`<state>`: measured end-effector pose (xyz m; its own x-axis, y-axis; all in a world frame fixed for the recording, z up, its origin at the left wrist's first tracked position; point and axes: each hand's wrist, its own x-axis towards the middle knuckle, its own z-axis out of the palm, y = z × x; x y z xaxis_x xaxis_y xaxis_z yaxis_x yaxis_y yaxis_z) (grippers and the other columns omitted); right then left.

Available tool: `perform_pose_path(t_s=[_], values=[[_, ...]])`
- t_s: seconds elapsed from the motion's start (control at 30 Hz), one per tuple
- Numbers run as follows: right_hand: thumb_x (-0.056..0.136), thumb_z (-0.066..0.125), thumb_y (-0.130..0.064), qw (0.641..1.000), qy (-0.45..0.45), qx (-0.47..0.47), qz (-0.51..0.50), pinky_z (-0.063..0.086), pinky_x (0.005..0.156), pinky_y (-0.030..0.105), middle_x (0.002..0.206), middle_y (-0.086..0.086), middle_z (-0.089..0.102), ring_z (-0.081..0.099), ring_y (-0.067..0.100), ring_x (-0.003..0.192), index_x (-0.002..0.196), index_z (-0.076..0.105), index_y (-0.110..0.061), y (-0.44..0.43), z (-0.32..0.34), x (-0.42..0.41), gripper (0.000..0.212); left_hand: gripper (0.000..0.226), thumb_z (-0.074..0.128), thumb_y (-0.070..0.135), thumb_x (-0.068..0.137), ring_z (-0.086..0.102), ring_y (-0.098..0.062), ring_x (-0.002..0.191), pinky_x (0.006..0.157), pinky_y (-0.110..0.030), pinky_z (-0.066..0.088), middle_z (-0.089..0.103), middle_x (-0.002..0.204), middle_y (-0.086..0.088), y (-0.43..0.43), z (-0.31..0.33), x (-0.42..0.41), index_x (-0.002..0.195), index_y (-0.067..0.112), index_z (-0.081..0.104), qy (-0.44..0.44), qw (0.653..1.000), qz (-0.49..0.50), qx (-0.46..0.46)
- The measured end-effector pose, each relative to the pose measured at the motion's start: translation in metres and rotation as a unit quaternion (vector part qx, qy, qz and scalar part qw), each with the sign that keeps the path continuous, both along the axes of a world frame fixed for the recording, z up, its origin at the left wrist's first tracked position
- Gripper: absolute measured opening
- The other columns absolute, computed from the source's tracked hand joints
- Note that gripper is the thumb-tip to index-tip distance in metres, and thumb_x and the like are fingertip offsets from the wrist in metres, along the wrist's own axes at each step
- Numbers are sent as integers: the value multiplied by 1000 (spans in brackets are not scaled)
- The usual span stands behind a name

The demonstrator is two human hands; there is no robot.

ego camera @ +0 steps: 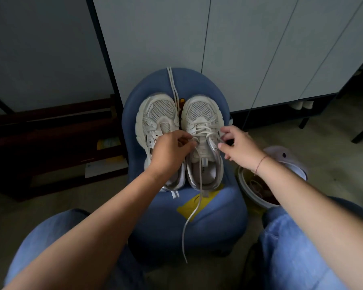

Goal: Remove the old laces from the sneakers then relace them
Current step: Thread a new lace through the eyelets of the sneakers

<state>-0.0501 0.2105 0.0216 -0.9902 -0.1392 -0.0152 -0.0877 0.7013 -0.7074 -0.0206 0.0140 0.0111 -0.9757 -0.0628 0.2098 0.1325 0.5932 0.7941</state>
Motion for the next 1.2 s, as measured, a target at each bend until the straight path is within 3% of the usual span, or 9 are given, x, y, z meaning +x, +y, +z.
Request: perform_pose_path(t_s=[0.07,0.13,0.3,0.53,0.67,0.9,1.0,1.1,1.2], values=[[88,63,-14,999,-15,22,21,52,69,37,78,-3,64,57,13,58,96,60,-18,2,4,-1,9,25,70,31,89,64,-9,79,72,-26,53,71,85,4,1,1,1,108,15,72,0,1000,-4,4],[87,62,-12,999,-15,40,26,46,62,28,60,-3,62,54,9,54,77,64,-17,9,7,1,12,23,68,31,91,63,-7,78,71,-26,52,70,85,5,1,3,3,107,16,72,4,1000,-5,10],[87,66,-21,998,-58,-26,29,42,62,28,68,4,62,51,13,57,85,61,-18,8,8,6,7,15,64,30,94,57,7,64,57,-6,38,62,72,17,6,6,10,100,20,72,25,999,12,17],[88,63,-13,999,-49,-19,8,40,58,26,64,0,61,52,11,56,75,59,-21,2,-3,7,15,13,62,28,95,60,3,65,62,-12,44,64,68,13,23,6,26,97,19,72,7,998,-44,39],[87,58,-5,990,-72,-123,-10,33,41,14,55,-3,54,45,2,42,67,57,-16,-4,11,16,23,16,63,24,95,62,2,76,70,-13,48,68,78,12,35,2,35,106,16,72,-19,995,-93,42],[92,50,-11,878,-255,-405,-15,28,33,14,52,0,53,42,5,36,67,52,-8,-11,29,26,26,15,64,15,93,69,-20,95,94,-36,52,75,97,-9,39,5,37,106,8,68,-146,942,-147,266],[94,49,-14,847,-266,-457,-42,29,35,13,54,-1,52,42,4,38,68,53,-10,-9,29,22,26,21,55,18,99,59,-22,71,75,-40,51,68,71,-1,36,9,38,93,3,68,-180,934,-151,269],[96,47,-14,823,-256,-499,-90,29,35,12,50,-3,52,41,3,37,72,52,-11,-3,28,15,25,29,47,20,103,44,-7,50,55,-18,38,52,49,9,33,14,39,86,11,68,-199,939,-142,242],[98,44,-16,801,-270,-522,-115,30,36,12,52,-2,51,42,3,37,74,52,-11,3,27,10,25,31,46,19,104,36,-3,42,51,-13,35,44,44,10,30,13,37,85,9,68,-211,937,-146,235]])
